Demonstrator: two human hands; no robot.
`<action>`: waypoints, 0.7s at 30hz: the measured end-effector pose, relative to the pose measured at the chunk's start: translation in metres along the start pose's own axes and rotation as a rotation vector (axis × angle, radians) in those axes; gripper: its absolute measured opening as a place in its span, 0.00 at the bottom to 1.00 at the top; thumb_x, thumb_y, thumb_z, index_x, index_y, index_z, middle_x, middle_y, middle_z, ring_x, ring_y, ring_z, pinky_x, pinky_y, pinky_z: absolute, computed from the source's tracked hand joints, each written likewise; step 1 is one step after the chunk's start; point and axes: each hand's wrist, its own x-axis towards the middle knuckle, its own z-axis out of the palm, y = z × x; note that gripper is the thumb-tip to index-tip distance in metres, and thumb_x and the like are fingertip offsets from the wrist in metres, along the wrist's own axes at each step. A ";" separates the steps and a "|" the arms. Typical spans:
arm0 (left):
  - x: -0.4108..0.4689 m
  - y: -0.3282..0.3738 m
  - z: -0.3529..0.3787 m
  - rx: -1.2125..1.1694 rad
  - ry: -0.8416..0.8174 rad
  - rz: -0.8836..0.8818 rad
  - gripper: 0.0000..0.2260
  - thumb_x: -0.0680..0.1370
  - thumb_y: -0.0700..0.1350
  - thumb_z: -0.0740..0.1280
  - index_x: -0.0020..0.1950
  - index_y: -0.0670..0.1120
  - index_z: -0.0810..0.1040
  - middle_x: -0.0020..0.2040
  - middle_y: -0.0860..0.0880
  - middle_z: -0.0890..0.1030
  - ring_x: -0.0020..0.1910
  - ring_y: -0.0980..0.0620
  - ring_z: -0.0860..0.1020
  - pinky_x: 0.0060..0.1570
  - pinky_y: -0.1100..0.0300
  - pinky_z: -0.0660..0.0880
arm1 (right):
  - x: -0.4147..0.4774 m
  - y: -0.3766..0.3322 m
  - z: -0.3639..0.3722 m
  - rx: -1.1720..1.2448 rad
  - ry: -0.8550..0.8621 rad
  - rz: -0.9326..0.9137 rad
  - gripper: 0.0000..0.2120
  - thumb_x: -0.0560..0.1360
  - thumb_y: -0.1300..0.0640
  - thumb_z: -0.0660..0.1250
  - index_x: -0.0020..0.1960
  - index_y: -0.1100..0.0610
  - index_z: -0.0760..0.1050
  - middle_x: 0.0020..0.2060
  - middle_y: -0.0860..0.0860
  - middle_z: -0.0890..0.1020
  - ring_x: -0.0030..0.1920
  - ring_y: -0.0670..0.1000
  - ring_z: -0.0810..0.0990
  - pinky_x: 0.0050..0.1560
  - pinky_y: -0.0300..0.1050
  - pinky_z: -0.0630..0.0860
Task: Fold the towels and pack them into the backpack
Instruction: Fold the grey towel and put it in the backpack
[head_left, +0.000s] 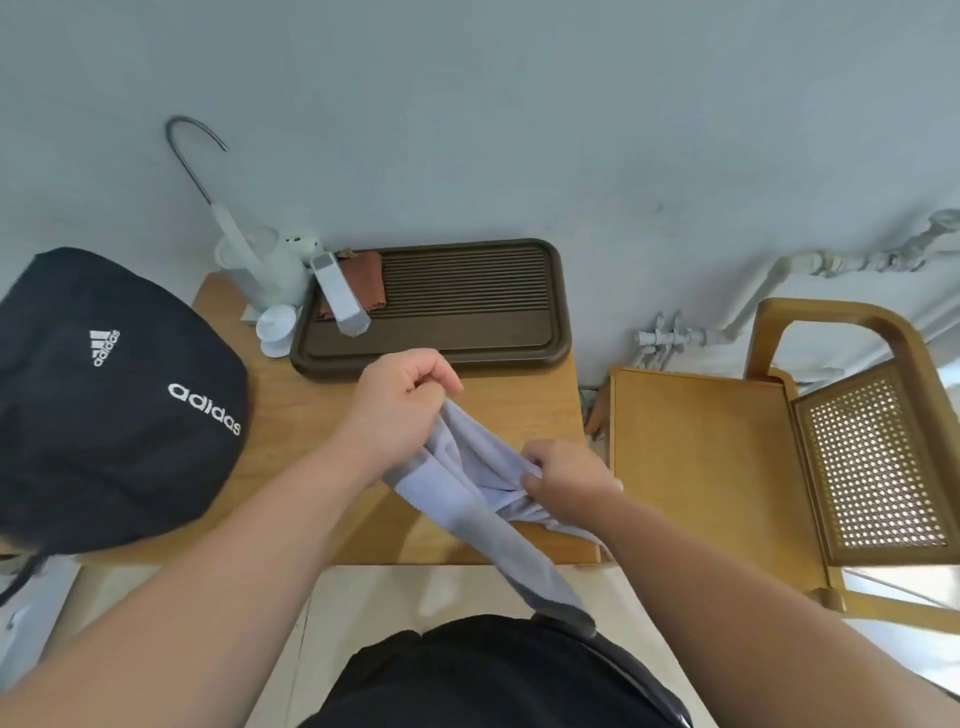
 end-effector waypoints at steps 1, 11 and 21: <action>-0.001 -0.008 -0.009 0.013 0.017 -0.013 0.16 0.76 0.33 0.59 0.40 0.51 0.81 0.32 0.49 0.75 0.27 0.59 0.68 0.27 0.70 0.66 | -0.002 0.002 0.003 -0.051 -0.016 0.042 0.10 0.76 0.57 0.62 0.37 0.51 0.67 0.34 0.50 0.73 0.38 0.55 0.73 0.33 0.47 0.64; -0.022 -0.134 -0.091 0.594 -0.236 0.004 0.08 0.73 0.52 0.69 0.38 0.50 0.79 0.37 0.54 0.79 0.39 0.51 0.76 0.37 0.56 0.72 | -0.027 -0.052 0.040 -0.188 0.185 0.243 0.13 0.84 0.48 0.54 0.45 0.49 0.72 0.38 0.50 0.78 0.51 0.57 0.78 0.63 0.57 0.67; -0.038 -0.187 -0.142 -0.109 -0.047 -0.065 0.12 0.77 0.38 0.58 0.35 0.47 0.61 0.31 0.50 0.60 0.30 0.53 0.59 0.30 0.57 0.57 | -0.051 -0.133 0.047 0.078 0.251 0.065 0.15 0.72 0.38 0.72 0.41 0.49 0.75 0.34 0.49 0.79 0.39 0.52 0.77 0.38 0.50 0.73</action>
